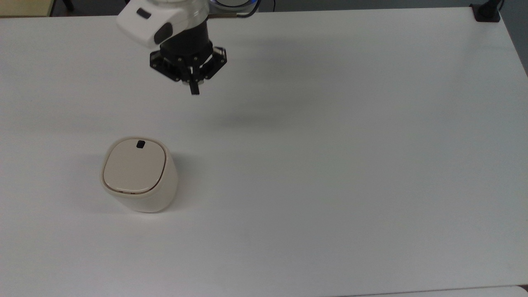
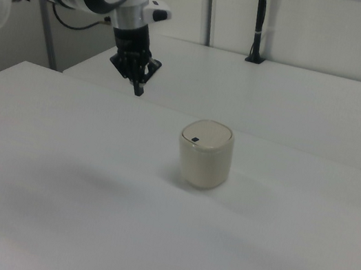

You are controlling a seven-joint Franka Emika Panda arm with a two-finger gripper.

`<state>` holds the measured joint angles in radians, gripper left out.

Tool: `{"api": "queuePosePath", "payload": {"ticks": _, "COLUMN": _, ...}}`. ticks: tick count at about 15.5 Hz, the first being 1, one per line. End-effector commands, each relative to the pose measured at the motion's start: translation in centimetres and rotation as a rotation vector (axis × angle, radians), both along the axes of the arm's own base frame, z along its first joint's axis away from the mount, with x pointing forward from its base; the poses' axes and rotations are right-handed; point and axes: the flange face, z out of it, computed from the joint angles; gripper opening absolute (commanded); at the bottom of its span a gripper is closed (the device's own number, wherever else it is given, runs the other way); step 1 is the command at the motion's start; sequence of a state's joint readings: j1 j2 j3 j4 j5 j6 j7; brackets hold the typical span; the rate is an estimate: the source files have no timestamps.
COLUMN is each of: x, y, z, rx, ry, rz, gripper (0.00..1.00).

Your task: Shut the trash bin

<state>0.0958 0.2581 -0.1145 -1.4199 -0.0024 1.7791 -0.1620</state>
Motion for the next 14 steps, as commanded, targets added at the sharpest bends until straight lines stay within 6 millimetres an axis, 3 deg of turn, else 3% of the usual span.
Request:
{"api": "queuePosePath", "payload": {"ticks": 1, "x": -3.2, "y": 1.8, "z": 1.7, "rx": -0.052, "ry": 0.043, "rz": -0.056, "gripper": 0.00}}
{"api": "queuePosePath", "payload": {"ticks": 2, "x": -3.7, "y": 1.8, "z": 2.3, "rx": -0.067, "ry": 0.035, "rz": -0.068, "gripper": 0.02}}
{"api": "queuePosePath", "payload": {"ticks": 4, "x": -4.6, "y": 1.6, "z": 3.5, "rx": -0.063, "ry": 0.043, "rz": -0.088, "gripper": 0.16}}
{"api": "queuePosePath", "payload": {"ticks": 8, "x": -5.6, "y": 0.7, "z": 4.8, "rx": -0.064, "ry": 0.046, "rz": -0.092, "gripper": 0.60}}
{"api": "queuePosePath", "payload": {"ticks": 10, "x": -5.9, "y": 0.3, "z": 5.0, "rx": -0.062, "ry": 0.045, "rz": -0.094, "gripper": 0.75}}
{"api": "queuePosePath", "payload": {"ticks": 11, "x": -6.1, "y": 0.1, "z": 5.1, "rx": -0.061, "ry": 0.042, "rz": -0.098, "gripper": 0.94}}
{"api": "queuePosePath", "payload": {"ticks": 12, "x": -6.1, "y": 0.0, "z": 5.1, "rx": -0.060, "ry": 0.042, "rz": -0.100, "gripper": 1.00}}
{"api": "queuePosePath", "payload": {"ticks": 14, "x": -6.1, "y": -0.2, "z": 5.1, "rx": -0.060, "ry": 0.041, "rz": -0.103, "gripper": 1.00}}
